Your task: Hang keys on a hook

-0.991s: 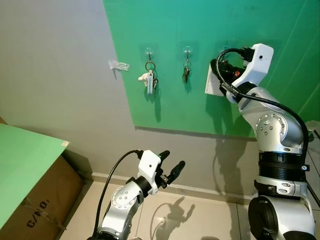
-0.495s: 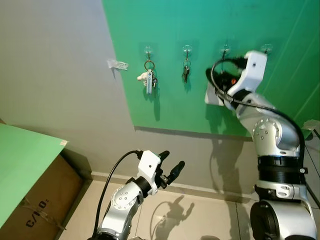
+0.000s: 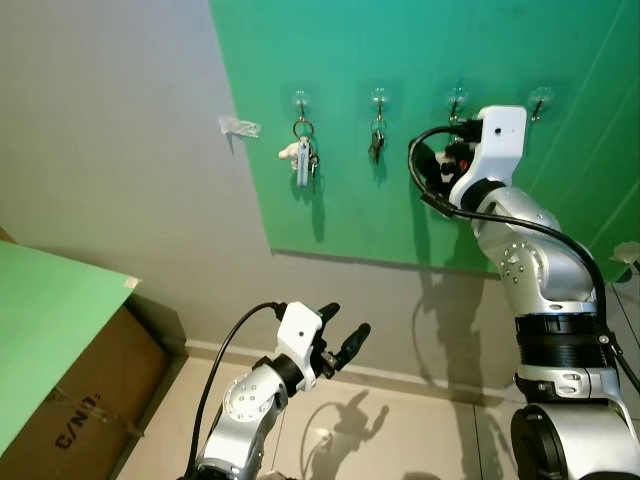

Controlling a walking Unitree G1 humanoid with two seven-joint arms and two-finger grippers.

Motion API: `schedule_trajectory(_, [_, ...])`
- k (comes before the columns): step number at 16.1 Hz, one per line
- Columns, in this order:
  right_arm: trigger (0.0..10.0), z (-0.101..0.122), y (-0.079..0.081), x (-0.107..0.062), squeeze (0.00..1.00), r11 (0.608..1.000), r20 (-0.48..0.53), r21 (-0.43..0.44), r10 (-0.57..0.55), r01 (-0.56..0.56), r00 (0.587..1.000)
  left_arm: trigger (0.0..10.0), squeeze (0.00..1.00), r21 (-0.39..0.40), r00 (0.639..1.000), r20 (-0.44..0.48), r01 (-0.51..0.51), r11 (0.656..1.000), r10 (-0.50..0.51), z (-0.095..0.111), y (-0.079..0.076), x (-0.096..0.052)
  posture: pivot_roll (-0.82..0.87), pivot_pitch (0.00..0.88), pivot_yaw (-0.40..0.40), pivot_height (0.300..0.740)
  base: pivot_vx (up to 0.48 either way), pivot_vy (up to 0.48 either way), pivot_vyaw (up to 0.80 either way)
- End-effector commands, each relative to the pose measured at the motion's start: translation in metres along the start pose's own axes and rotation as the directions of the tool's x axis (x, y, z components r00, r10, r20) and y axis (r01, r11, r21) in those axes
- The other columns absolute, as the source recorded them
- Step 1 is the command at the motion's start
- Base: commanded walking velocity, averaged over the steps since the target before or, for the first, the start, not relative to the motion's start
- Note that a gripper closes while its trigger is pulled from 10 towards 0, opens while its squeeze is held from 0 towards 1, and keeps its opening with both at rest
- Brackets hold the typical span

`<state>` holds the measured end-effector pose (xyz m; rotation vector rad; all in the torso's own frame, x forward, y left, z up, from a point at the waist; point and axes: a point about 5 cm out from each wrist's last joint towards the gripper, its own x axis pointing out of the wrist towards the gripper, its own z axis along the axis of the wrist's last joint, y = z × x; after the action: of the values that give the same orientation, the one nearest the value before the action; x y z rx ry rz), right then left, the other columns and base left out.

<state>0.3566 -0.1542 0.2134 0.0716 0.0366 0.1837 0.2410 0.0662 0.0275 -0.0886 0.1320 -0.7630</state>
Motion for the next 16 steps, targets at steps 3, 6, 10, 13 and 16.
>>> schedule_trajectory(3, [10.0, 0.005, 0.001, -0.004, 0.00, 0.996, 0.088, -0.088, -0.021, 0.029, 0.996, 10.0, 0.00, 0.011, 1.000, -0.004, -0.003, 1.000, 0.003, 0.000, 0.000, -0.001, -0.23, 0.000, 0.075, 0.740, 0.000, 0.000, 0.00])
schedule_trajectory(6, [10.0, -0.003, -0.002, -0.008, 0.00, 0.994, 0.078, -0.090, -0.048, 0.055, 0.996, 10.0, 0.00, 0.013, 1.000, -0.005, -0.003, 1.000, 0.003, 0.000, 0.001, -0.001, -0.24, 0.000, 0.077, 0.740, 0.000, 0.000, 0.00])
schedule_trajectory(10, [10.0, -0.001, -0.003, -0.013, 0.00, 0.994, 0.121, -0.081, -0.066, 0.076, 0.990, 10.0, 0.00, 0.015, 1.000, -0.003, -0.001, 1.000, 0.001, 0.001, 0.001, -0.001, -0.24, 0.000, 0.077, 0.740, 0.000, 0.000, 0.00])
schedule_trajectory(13, [10.0, -0.003, -0.002, -0.022, 0.00, 0.987, 0.191, -0.119, -0.083, 0.107, 0.978, 10.0, 0.00, 0.020, 1.000, 0.000, -0.007, 1.000, 0.007, 0.002, 0.002, 0.000, -0.24, 0.000, 0.079, 0.740, 0.000, 0.000, 0.00])
schedule_trajectory(16, [10.0, 0.001, -0.003, -0.026, 0.00, 0.980, 0.252, -0.145, -0.093, 0.133, 0.963, 10.0, 0.00, 0.023, 1.000, 0.004, -0.011, 1.000, 0.010, 0.003, 0.003, 0.000, -0.25, 0.000, 0.080, 0.740, 0.000, 0.000, 0.00])
